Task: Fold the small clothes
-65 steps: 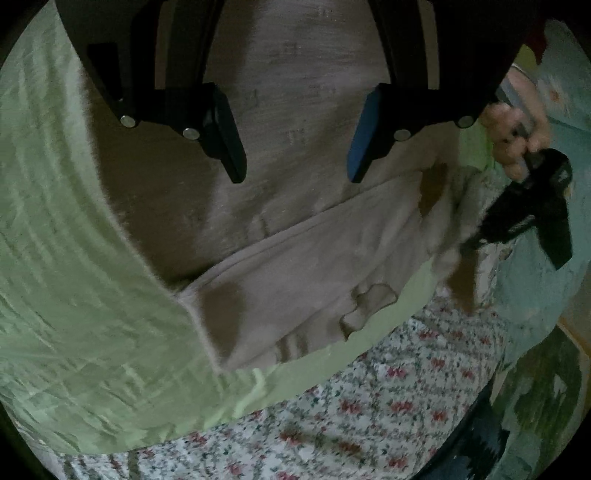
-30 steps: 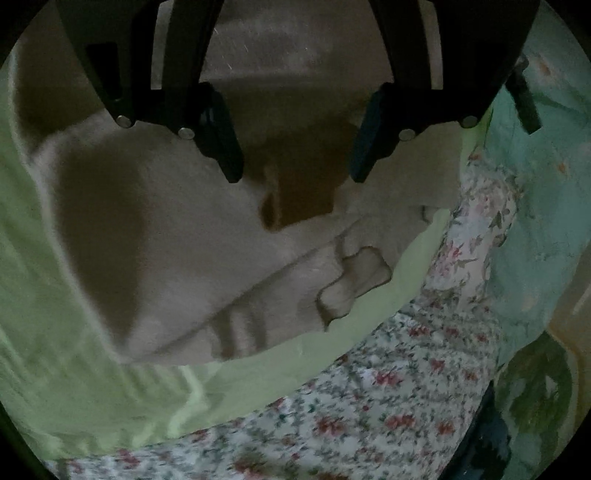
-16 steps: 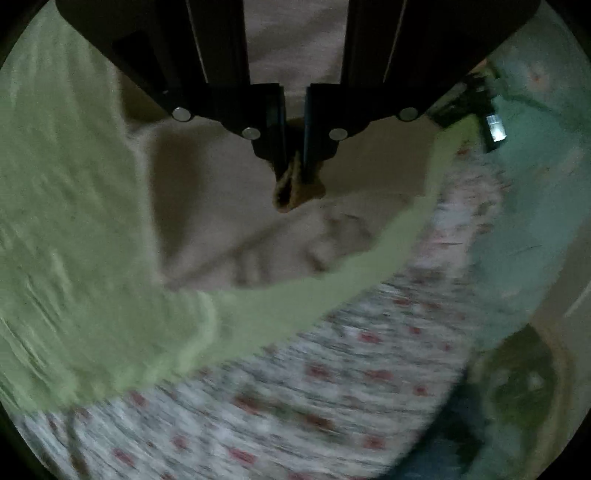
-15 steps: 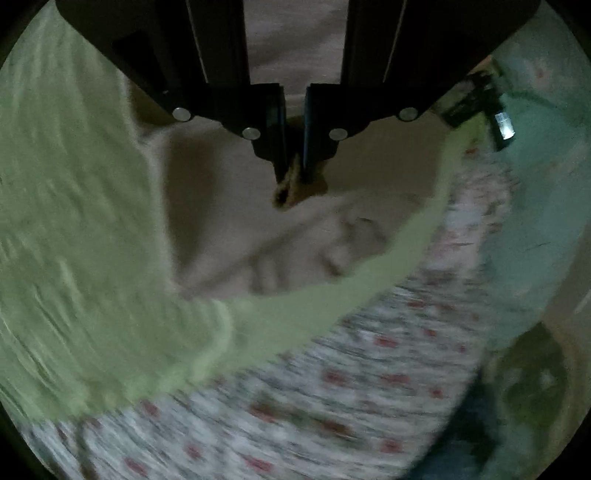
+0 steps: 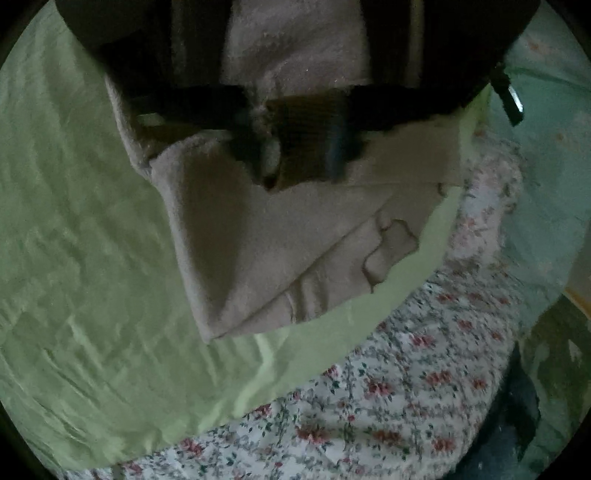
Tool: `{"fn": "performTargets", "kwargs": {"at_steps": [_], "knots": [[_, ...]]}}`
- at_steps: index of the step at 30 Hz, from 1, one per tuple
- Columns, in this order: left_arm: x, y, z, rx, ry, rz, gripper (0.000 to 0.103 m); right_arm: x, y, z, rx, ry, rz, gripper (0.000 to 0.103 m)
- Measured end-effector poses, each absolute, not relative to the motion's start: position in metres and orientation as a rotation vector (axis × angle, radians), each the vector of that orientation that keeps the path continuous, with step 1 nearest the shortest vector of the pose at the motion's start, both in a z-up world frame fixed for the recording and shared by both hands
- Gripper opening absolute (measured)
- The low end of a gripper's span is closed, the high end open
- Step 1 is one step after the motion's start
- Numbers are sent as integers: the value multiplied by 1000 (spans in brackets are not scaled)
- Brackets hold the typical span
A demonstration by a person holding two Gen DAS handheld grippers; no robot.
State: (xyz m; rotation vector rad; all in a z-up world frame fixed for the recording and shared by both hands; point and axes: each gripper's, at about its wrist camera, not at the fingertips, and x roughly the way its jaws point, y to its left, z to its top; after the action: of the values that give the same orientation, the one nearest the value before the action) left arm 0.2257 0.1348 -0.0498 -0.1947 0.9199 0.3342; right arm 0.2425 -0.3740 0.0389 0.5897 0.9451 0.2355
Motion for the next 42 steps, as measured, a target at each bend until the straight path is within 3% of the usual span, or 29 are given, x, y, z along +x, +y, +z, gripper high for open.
{"fn": "performTargets", "kwargs": {"at_steps": [5,7,8,13,19,21,22,24,28,30,32,42], "knots": [[224,140,-52,-241,919,334,74,234,-364,29,578,931,326,63],[224,146,-53,-272,918,333,74,236,-347,28,481,969,342,34],[229,153,-56,-294,919,328,75,237,-338,29,418,988,340,8],[233,167,-58,-365,918,297,76,242,-343,37,394,972,235,8],[222,167,-50,-341,985,230,76,229,-363,27,452,1018,157,19],[212,168,-42,-348,975,157,76,217,-369,36,461,994,147,37],[207,170,-36,-361,959,111,77,212,-372,40,461,977,146,40],[204,172,-22,-364,926,51,82,201,-375,49,457,946,139,42],[211,168,-17,-298,926,54,82,205,-355,68,509,909,277,45],[209,163,-22,-290,934,46,82,220,-327,74,502,932,391,67],[206,158,-32,-265,944,45,82,238,-289,79,459,960,517,74],[202,162,-61,-228,937,149,83,358,-81,46,321,1137,871,76]]}}
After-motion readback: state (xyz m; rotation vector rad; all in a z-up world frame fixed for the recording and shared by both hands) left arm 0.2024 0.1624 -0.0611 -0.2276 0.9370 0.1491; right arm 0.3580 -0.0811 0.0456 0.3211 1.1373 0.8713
